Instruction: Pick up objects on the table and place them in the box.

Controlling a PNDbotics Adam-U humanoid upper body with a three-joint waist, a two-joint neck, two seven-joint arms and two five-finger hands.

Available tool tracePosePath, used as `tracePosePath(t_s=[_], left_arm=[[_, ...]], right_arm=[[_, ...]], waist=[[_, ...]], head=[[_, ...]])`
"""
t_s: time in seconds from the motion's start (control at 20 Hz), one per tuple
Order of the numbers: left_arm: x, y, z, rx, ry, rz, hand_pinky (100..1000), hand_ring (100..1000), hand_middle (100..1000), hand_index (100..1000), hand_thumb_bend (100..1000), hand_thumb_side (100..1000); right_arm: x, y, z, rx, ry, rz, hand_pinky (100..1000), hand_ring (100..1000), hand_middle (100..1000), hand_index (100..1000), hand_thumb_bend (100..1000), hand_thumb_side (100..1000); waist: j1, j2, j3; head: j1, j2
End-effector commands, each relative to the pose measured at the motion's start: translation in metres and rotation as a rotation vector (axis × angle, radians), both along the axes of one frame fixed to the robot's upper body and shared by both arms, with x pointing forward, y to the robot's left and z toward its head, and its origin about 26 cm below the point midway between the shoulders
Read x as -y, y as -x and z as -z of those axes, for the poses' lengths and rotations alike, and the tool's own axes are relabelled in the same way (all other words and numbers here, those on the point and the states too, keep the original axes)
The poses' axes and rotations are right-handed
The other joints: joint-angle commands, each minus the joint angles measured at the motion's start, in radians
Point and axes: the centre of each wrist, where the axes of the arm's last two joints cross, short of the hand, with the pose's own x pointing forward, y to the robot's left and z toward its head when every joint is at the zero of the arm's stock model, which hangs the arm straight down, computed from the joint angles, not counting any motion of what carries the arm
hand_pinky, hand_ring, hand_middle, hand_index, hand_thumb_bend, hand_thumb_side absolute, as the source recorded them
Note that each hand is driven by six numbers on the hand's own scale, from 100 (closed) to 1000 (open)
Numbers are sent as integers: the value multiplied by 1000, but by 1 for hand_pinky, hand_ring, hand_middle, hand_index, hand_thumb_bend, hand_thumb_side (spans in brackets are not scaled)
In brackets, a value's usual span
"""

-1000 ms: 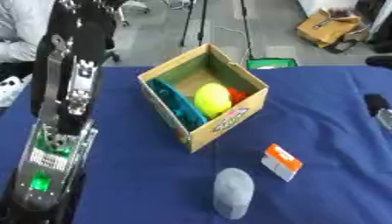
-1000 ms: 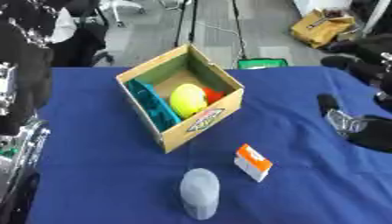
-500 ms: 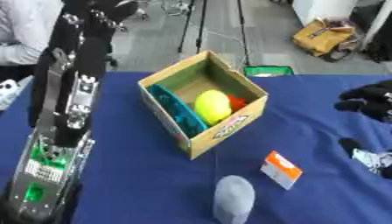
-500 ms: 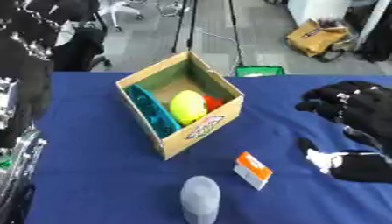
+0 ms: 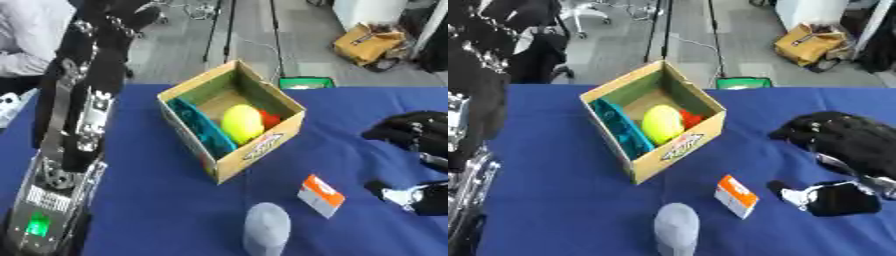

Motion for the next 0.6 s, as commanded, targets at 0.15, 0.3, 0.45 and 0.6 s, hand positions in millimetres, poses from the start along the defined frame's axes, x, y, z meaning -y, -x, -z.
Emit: tracePosePath(t_s=[0.15, 0.3, 0.45, 0.6], left_arm=[[0, 2, -2, 4, -6, 4, 935, 959, 1000, 1000, 100, 810], [0, 2, 0, -8, -3, 3, 934, 960, 1000, 1000, 100, 812], [0, 2, 2, -18, -4, 2, 934, 960, 1000, 1000, 100, 814], [2, 2, 3, -26, -4, 7, 934, 960, 1000, 1000, 100, 813]], right_arm=[[-10, -9, 4, 28, -75, 38, 905, 939, 853, 956, 405, 910], [-19, -11, 11, 22, -151, 55, 906, 943, 848, 944, 402, 902], [-26, -14, 18, 6, -134, 53, 906, 942, 845, 944, 376, 898], [-31, -17, 24, -14, -100, 43, 903, 939, 842, 947, 344, 899]], waist=[[-4, -24, -9], [-5, -25, -17], [-9, -28, -25], [-11, -29, -28]], head=[[-1, -9], [5, -9], [7, -9], [3, -16]])
